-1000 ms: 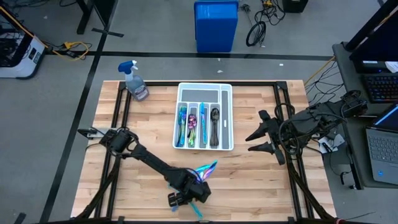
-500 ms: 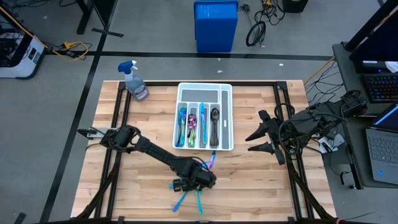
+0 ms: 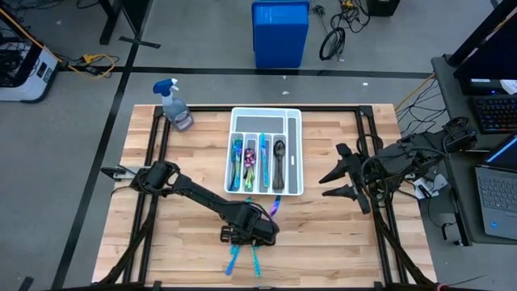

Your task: Sort silverware

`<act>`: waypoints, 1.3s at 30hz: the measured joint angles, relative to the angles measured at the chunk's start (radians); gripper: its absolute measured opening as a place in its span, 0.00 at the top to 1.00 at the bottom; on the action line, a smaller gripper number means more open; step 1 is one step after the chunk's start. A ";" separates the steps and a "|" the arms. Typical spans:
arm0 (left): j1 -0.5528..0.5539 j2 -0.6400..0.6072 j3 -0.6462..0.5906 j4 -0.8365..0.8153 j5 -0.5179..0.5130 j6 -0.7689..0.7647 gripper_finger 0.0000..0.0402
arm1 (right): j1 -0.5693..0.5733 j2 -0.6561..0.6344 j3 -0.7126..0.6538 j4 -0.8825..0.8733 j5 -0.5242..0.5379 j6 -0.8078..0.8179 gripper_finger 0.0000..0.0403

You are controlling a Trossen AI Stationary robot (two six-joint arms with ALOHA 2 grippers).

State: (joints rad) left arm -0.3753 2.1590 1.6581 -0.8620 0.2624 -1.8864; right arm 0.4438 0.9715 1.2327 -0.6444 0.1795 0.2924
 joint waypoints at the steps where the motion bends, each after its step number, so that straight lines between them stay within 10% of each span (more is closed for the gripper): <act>1: 0.001 0.000 0.000 0.000 -0.001 0.002 0.52 | 0.000 0.000 0.000 -0.004 0.000 0.000 0.65; 13: -0.066 0.005 0.001 -0.077 -0.010 -0.010 0.49 | 0.000 0.000 0.000 -0.040 0.000 0.005 0.65; 28: -0.066 0.005 0.001 -0.130 -0.042 0.120 0.02 | 0.000 0.000 0.000 -0.042 0.000 0.002 0.65; 39: -0.052 0.005 -0.031 -0.147 -0.058 0.342 0.04 | 0.000 0.000 0.000 -0.042 0.000 0.002 0.65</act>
State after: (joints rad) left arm -0.4275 2.1643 1.6272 -1.0086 0.2039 -1.5444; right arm 0.4438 0.9714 1.2327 -0.6865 0.1795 0.2947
